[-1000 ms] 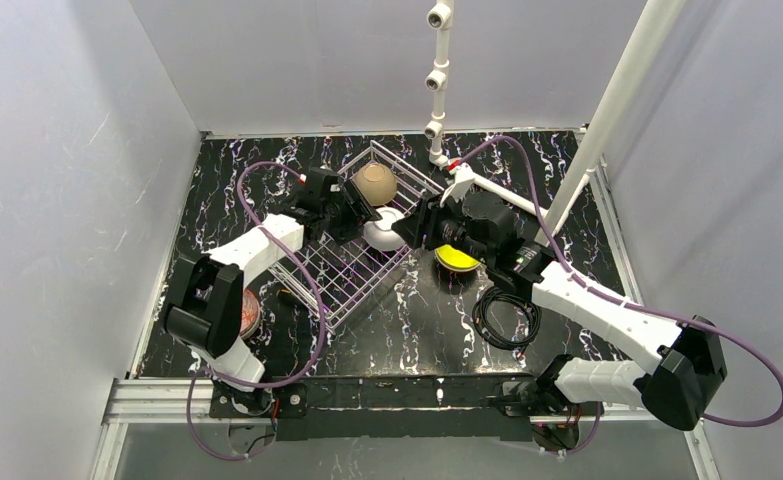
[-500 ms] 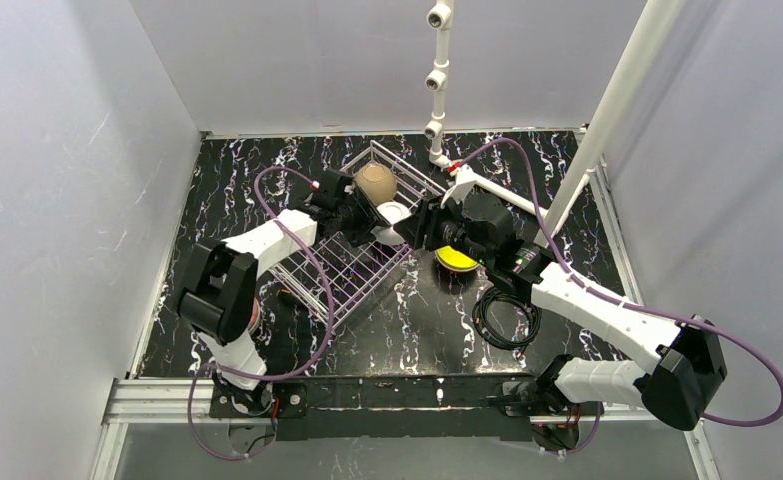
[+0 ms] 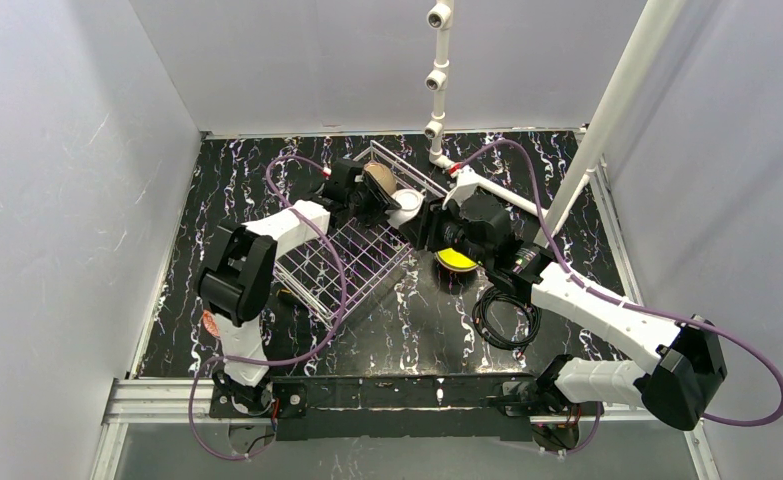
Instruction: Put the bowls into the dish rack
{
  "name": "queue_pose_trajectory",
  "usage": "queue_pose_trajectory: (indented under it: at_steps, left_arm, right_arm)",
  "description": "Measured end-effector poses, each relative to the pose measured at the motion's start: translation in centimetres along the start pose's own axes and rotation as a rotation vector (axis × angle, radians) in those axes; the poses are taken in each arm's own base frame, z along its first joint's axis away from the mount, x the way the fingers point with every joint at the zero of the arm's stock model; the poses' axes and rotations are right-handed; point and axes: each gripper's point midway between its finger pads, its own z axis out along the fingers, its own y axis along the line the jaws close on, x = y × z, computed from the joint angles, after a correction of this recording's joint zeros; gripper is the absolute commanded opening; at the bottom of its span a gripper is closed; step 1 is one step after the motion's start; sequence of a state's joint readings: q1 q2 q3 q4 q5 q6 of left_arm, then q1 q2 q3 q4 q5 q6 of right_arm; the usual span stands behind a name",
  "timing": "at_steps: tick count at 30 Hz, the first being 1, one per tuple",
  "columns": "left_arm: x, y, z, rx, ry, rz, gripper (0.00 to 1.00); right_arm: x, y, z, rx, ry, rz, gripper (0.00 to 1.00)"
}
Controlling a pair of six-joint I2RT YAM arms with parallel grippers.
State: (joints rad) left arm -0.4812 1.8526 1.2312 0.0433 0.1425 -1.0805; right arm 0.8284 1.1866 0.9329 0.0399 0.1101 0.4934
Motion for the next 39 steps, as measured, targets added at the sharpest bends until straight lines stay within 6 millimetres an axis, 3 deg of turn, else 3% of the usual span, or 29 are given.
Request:
queue_pose_trajectory:
  at_steps: [11, 16, 22, 29, 35, 39]
  left_arm:
    - [-0.4, -0.6, 0.6, 0.011, 0.000, 0.046, 0.40]
    - [-0.8, 0.1, -0.7, -0.052, -0.037, 0.128, 0.55]
    - [-2.2, -1.0, -5.8, -0.075, -0.100, 0.243, 0.69]
    - [-3.9, -3.7, -14.3, -0.013, -0.229, 0.336, 0.79]
    - [-3.0, 0.0, -20.3, -0.074, -0.301, 0.355, 0.91]
    - [-2.0, 3.4, -23.2, -0.132, -0.324, 0.373, 0.98]
  right_arm:
    - [1.7, -3.9, -0.6, 0.188, 0.052, -0.030, 0.56]
    - [2.4, -6.1, -1.3, 0.288, 0.080, -0.084, 0.58]
    - [3.6, -8.6, -2.6, 0.405, 0.134, -0.149, 0.58]
    - [6.5, -10.1, -2.7, 0.442, 0.262, -0.187, 0.60]
    - [10.6, -11.3, -1.3, 0.427, 0.419, -0.224, 0.55]
    - [11.2, -11.6, -0.7, 0.429, 0.433, -0.228, 0.54]
